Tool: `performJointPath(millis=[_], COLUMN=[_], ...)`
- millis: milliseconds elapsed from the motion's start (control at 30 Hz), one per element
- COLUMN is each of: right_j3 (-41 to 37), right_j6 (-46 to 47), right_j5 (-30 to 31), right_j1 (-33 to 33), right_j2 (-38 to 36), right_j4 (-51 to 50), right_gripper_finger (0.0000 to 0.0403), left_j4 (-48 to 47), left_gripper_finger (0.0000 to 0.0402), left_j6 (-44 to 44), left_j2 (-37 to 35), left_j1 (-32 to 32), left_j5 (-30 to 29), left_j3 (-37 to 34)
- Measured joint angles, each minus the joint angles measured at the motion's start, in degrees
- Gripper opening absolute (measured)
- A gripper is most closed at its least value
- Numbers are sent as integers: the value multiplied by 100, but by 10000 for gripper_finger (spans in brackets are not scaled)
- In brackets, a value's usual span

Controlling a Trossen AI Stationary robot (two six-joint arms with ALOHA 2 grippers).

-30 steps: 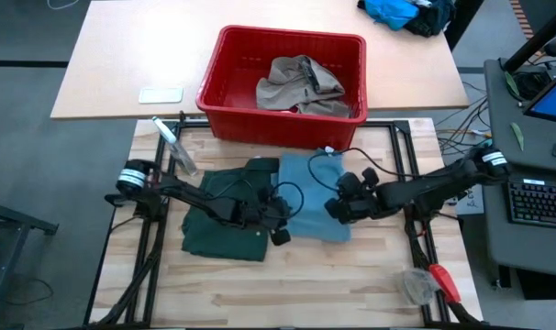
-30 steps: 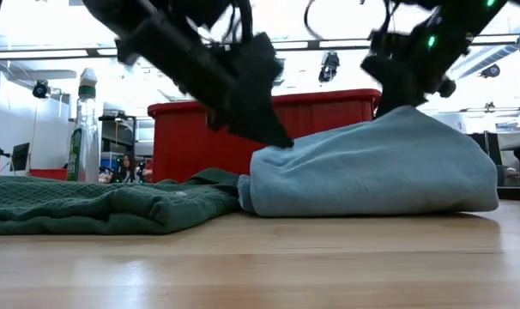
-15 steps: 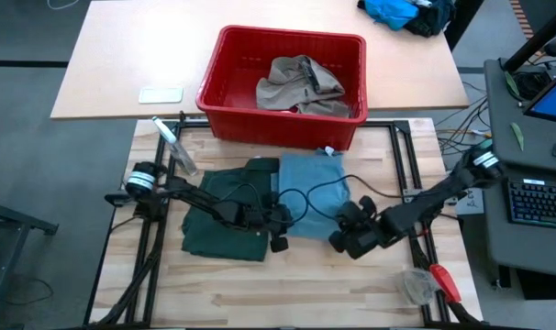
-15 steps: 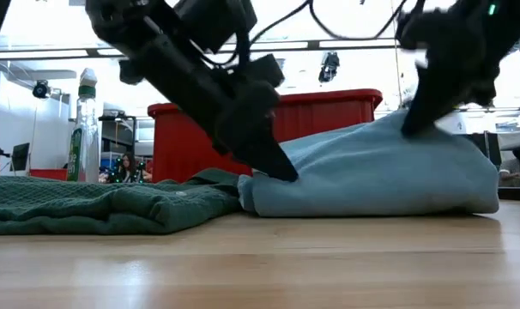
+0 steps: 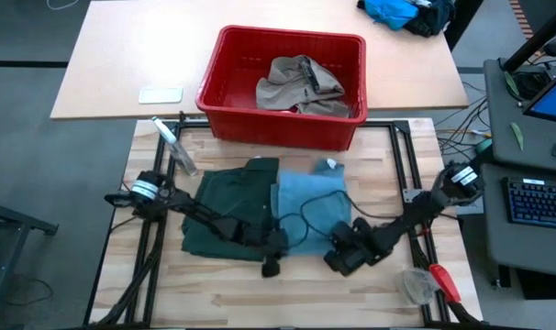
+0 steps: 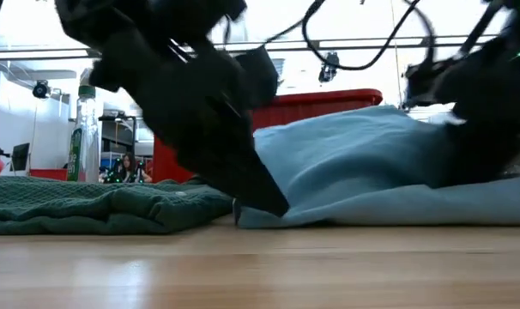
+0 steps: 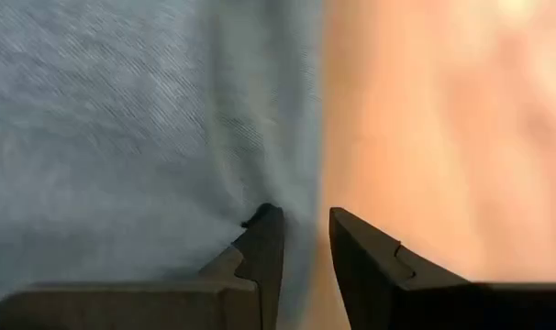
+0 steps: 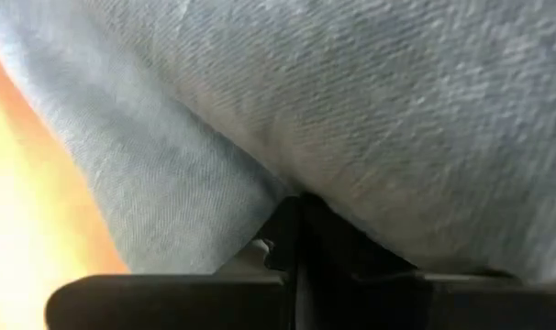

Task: Fold Laundry from Bin
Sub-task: Fold the blue jeans

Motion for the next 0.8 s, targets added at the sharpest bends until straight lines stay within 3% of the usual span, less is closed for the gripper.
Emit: performJointPath(millis=[267,400,600,800], right_j3=[619,869,717,137], right_j6=[112,-381,-886,-920], right_j5=[149,984,2693,3491], right_j1=[623,657,490,-180], right_j2=[-858,-1255,-1468,-1150], right_j4=[-654,-912,-804,-599], right_gripper_finger=[12,12,12,12], left_j4=[-296,-259,-100,149], left_gripper_finger=[75,75,75,75], left_j6=[81,567,1282,1214], left_j2=[-488,-846,-1048,-738], left_j1=[-413,-390,-123,495], left_j5=[-351,-706,-1985,-2295], left_j3=[-4,-4,-4,-4])
